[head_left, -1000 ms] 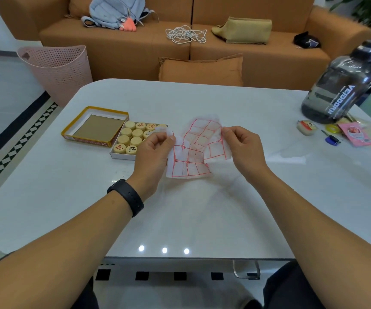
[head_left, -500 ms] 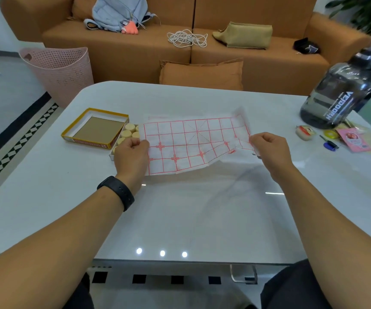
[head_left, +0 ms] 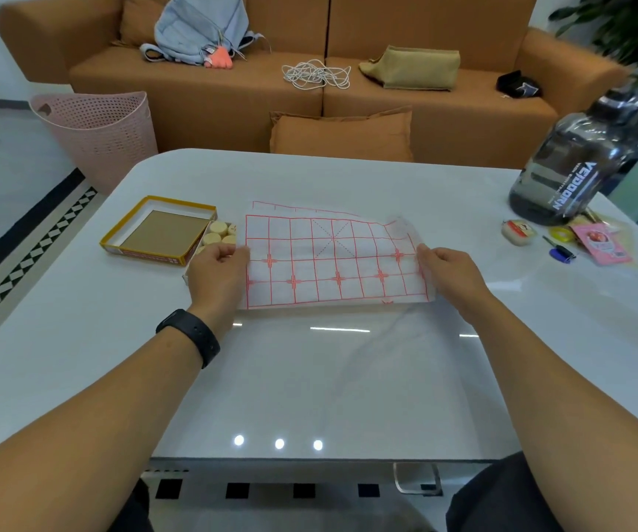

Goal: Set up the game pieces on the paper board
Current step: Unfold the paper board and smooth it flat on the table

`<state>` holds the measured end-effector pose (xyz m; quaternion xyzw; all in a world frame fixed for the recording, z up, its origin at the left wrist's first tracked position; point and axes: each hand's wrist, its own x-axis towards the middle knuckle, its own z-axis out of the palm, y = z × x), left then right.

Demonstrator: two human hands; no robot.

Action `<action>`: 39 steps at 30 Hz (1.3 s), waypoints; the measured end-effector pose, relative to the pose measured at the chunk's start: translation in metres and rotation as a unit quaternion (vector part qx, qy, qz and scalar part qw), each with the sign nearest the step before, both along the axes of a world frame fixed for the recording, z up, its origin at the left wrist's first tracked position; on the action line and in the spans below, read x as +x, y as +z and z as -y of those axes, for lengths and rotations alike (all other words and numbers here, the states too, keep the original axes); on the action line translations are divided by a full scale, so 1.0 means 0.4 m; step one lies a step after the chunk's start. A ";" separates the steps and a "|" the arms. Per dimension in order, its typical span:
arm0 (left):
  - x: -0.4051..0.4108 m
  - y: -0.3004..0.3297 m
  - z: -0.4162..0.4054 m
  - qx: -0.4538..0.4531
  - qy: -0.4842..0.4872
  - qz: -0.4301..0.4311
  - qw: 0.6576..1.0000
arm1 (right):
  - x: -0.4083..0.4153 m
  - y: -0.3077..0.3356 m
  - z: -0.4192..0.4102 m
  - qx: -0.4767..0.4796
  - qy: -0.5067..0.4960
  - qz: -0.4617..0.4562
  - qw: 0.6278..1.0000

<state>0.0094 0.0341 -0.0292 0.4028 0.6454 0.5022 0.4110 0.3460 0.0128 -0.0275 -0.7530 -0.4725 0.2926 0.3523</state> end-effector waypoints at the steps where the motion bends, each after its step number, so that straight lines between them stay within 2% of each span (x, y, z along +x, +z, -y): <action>1: 0.006 0.005 0.003 0.000 -0.005 0.003 1.000 | -0.003 0.001 0.002 -0.003 0.006 -0.004 1.000; 7: 0.015 0.000 0.002 0.003 -0.032 0.004 0.999 | -0.019 -0.014 -0.002 -0.001 -0.016 0.050 0.999; 17: 0.007 -0.007 -0.006 0.051 -0.026 -0.012 0.998 | 0.015 -0.038 -0.017 0.001 -0.070 -0.007 0.998; 18: 0.010 -0.007 -0.006 0.058 -0.027 -0.013 0.998 | 0.012 -0.037 -0.015 -0.006 -0.065 0.017 0.998; 20: 0.018 0.002 0.001 0.074 -0.039 -0.007 0.996 | 0.005 -0.031 -0.011 -0.008 -0.045 0.152 0.987; 22: 0.028 0.013 0.009 0.093 -0.070 0.004 0.993 | -0.016 -0.021 -0.009 0.029 -0.028 0.291 0.956; 23: 0.033 0.020 0.013 0.101 -0.092 0.009 0.991 | -0.037 -0.011 -0.009 0.069 -0.007 0.310 0.948; 26: 0.050 0.049 0.033 0.111 -0.171 0.048 0.978 | -0.121 0.025 -0.001 0.164 0.142 0.227 0.949; 28: 0.059 0.071 0.047 0.092 -0.224 0.150 0.959 | -0.178 0.048 0.018 0.167 0.232 0.164 0.944; 30: 0.063 0.087 0.057 0.070 -0.267 0.234 0.932 | -0.215 0.066 0.032 0.148 0.281 0.112 0.942; 34: 0.042 0.095 0.055 0.054 -0.311 0.294 0.902 | -0.238 0.091 0.031 0.100 0.312 0.028 0.944; 37: 0.029 0.098 0.052 0.040 -0.341 0.318 0.884 | -0.228 0.094 0.024 0.085 0.308 0.023 0.947; 39: 0.029 0.098 0.051 0.040 -0.340 0.321 0.883 | -0.220 0.093 0.023 0.091 0.302 0.004 0.949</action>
